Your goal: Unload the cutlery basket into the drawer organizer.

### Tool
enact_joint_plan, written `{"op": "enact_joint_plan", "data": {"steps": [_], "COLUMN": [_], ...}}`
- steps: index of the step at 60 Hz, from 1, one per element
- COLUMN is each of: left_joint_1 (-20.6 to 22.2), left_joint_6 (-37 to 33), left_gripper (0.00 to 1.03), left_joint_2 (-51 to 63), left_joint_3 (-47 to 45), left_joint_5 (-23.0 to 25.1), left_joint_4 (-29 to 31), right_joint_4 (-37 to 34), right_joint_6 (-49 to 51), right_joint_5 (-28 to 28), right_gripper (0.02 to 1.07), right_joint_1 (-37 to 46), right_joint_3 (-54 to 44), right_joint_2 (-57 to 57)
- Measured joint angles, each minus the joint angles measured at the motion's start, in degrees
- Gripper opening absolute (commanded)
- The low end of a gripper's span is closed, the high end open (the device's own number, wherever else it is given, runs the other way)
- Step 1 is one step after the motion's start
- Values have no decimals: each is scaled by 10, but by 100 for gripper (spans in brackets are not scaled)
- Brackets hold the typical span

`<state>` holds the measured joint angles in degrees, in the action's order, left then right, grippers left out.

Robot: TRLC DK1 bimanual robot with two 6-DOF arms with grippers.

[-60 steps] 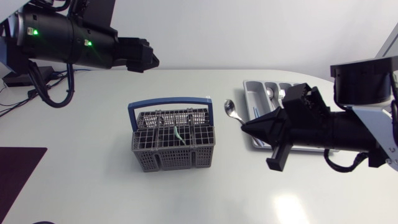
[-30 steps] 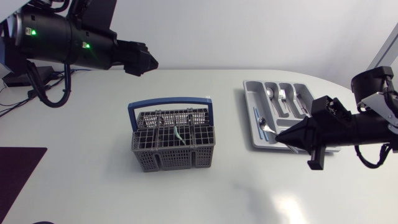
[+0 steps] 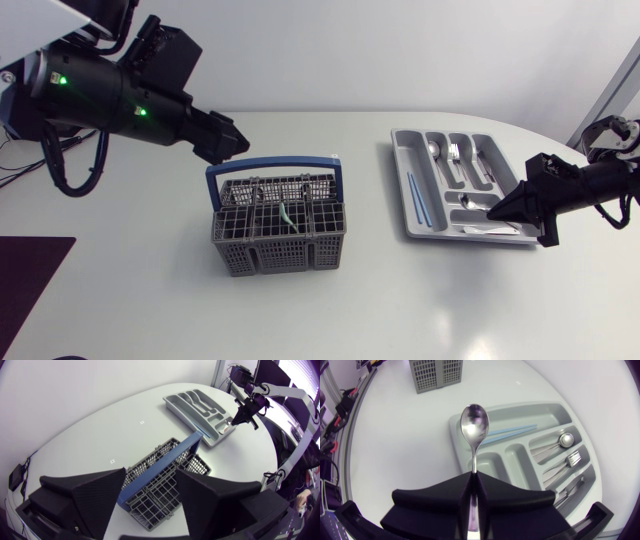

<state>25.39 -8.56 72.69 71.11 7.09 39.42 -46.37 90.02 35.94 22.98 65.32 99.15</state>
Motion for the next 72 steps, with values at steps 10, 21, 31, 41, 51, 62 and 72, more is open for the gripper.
{"op": "enact_joint_plan", "data": {"steps": [10,21,31,41,51,62,72], "left_joint_1": [9,25,41,51,52,63,68], "left_joint_6": [-12,-20,-20,-20,-20,-35,-82], "left_gripper": [83,83,83,83,83,83,86], "left_joint_2": [-6,-16,-16,-16,-17,-37,-63], "left_joint_3": [-10,-23,-24,-24,-24,-27,-51], "left_joint_5": [4,5,6,6,6,6,17], "left_joint_4": [27,40,40,41,47,56,54], "right_joint_4": [1,21,90,120,110,81,76], "right_joint_6": [56,90,106,103,76,13,-43], "right_joint_5": [-46,-89,-119,-115,-71,2,42], "right_gripper": [7,7,36,69,91,97,97], "right_joint_1": [10,11,5,0,0,-3,-32], "right_joint_3": [44,63,43,24,11,11,-20], "right_joint_2": [61,89,97,96,49,-60,-136]}}
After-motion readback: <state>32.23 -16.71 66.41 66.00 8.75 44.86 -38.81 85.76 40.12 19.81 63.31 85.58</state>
